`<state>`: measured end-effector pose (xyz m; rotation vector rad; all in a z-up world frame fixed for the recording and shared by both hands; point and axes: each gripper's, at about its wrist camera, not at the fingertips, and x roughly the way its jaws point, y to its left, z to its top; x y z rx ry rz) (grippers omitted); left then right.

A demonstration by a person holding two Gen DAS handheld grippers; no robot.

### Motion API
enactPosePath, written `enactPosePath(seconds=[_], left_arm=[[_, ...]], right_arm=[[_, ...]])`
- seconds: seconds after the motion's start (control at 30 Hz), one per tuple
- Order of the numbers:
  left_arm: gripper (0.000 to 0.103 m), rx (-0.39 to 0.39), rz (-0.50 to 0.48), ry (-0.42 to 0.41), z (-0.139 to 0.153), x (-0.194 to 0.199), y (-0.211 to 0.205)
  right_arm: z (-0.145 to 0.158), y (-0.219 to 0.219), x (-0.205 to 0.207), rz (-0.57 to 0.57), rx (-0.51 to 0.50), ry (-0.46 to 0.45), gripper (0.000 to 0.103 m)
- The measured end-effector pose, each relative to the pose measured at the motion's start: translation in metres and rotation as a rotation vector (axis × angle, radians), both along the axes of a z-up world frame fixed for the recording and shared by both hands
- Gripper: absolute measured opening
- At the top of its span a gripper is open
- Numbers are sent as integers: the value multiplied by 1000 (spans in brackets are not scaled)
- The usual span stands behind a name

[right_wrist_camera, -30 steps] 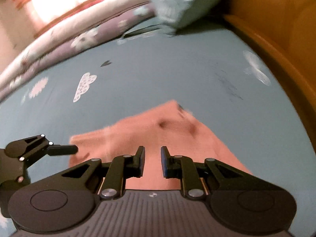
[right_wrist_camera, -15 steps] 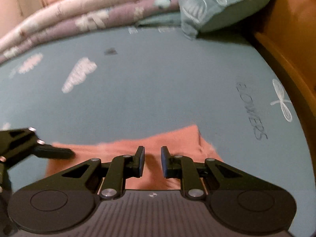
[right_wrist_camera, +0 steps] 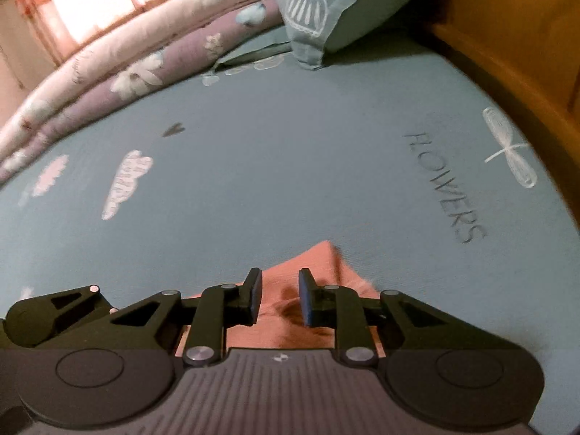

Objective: Fold clothes

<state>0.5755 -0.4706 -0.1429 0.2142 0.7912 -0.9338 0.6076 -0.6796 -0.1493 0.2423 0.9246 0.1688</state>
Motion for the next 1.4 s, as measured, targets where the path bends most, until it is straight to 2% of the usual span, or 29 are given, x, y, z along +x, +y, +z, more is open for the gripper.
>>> enactPosePath(seconds=[0.07,0.1,0.2,0.27,0.37,0.43,0.53,0.63,0.67,0.87,0.97,1.03,1.1,1.13,1.17,1.23,1.3,1.33,1.4], left_arm=[[85,-41,-19,19,-6,5,-1],[81,-32,-6,21,-10,6,-2],[83,-22,29,38,-11,6,0],[83,-39,44,66,-1,3,7],[85,-82,30,86,12,-5,23],[86,-75,30,82,10,-2,31],[85,-30,129,133,-10,4,48],[84,-117,157,178,-24,16,71],[83,-121,164,191,-23,17,73],[80,-122,193,255,-7,23,83],[81,-172,170,289,4,21,86],[83,-225,152,355,2,23,83],[83,-216,172,407,-10,29,80],[83,-188,203,419,-17,33,80],[80,-164,236,414,-23,36,83],[79,-173,230,397,-25,36,92],[78,-146,217,371,-21,33,96],[78,-124,206,356,-19,31,96],[76,-74,208,332,-12,24,92]], right_arm=[[-13,4,7,24,-49,25,28],[-20,5,13,21,-76,33,24],[-20,-15,21,-51,31,52,21],[-6,-21,16,-95,29,64,26],[14,-13,-3,-48,27,38,33],[15,-4,-12,6,36,47,37],[7,1,-24,62,15,77,37],[-6,-11,-28,12,58,104,34],[-6,-17,-30,-6,78,99,32],[4,-26,-42,-64,21,108,32],[16,-19,-53,37,124,97,36],[10,-20,-57,63,149,114,43],[4,-21,-62,89,173,131,44],[1,-22,-64,102,185,140,44],[-2,-22,-66,115,197,149,41],[-8,-23,-71,141,221,166,32],[-14,-27,-76,157,248,185,16],[-17,-41,-81,115,273,201,6],[-13,-55,-90,47,297,217,9]])
